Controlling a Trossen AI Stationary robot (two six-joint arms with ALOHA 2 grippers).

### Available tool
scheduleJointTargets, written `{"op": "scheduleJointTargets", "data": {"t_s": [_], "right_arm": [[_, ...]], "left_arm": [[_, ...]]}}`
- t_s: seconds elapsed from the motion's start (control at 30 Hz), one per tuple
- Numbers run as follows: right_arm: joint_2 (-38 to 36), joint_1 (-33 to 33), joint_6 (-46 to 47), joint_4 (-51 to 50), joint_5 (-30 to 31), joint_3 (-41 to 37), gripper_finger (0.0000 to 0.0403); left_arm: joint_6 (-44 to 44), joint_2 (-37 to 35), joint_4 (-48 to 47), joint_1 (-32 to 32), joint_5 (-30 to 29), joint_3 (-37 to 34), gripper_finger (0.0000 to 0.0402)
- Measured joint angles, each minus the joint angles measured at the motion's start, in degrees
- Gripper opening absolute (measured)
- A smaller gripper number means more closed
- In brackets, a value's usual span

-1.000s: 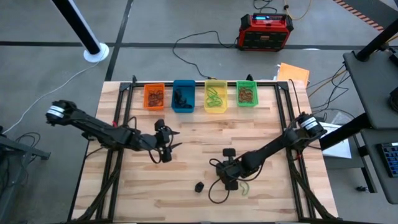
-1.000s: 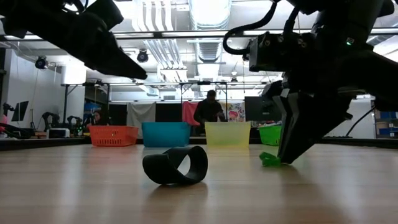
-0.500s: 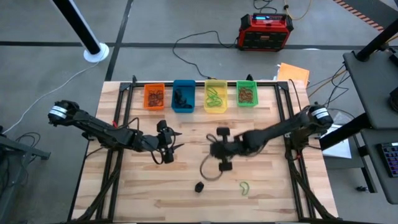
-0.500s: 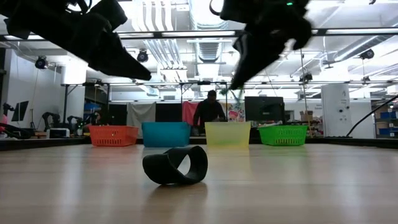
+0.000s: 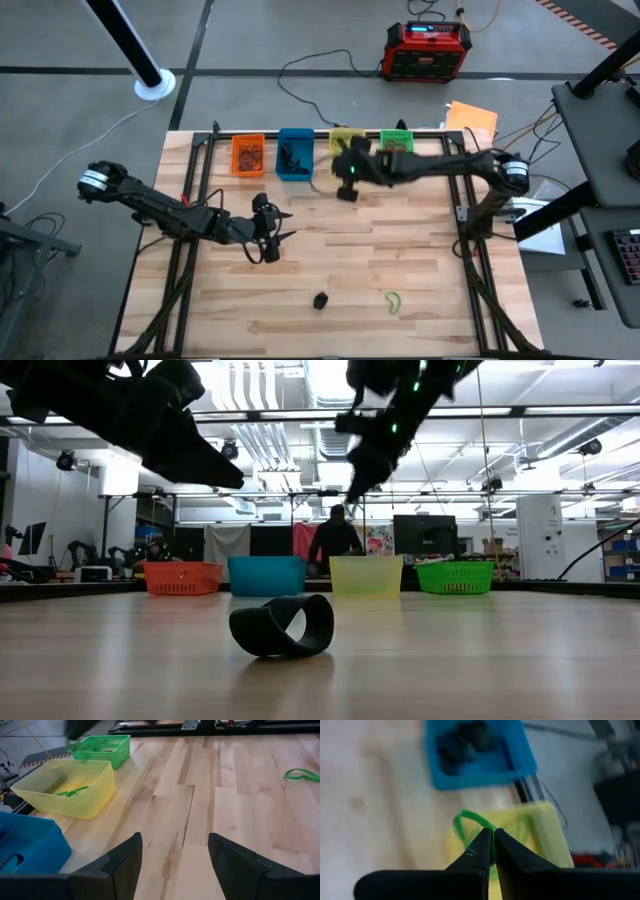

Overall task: Sort rubber bands into baskets
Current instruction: Put the green rubber band into the yellow bin

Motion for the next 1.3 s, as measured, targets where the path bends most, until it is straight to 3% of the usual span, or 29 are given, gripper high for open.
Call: {"op": "scheduleJointTargets", "data": {"t_s": [0.1, 0.3, 1.13, 1.3], "right_arm": [[1.2, -5.9, 2.2, 0.3, -3.0, 0.0, 0.0012], [4.7, -15.4, 11.3, 0.3, -15.6, 0.0, 0.0012], [8.1, -16.6, 15.2, 4.3, -16.2, 0.0, 0.0013], [8.1, -16.6, 15.4, 4.3, -16.2, 0.0, 0.0041]], "left_arm": [[-0.5, 0.0, 0.0, 0.0, 0.0, 0.0, 0.021], [-0.6, 0.0, 0.0, 0.0, 0.0, 0.0, 0.021], [-1.3, 0.0, 0.0, 0.0, 0.0, -0.1, 0.021], [-1.8, 0.0, 0.0, 0.0, 0.0, -0.1, 0.021]]}}
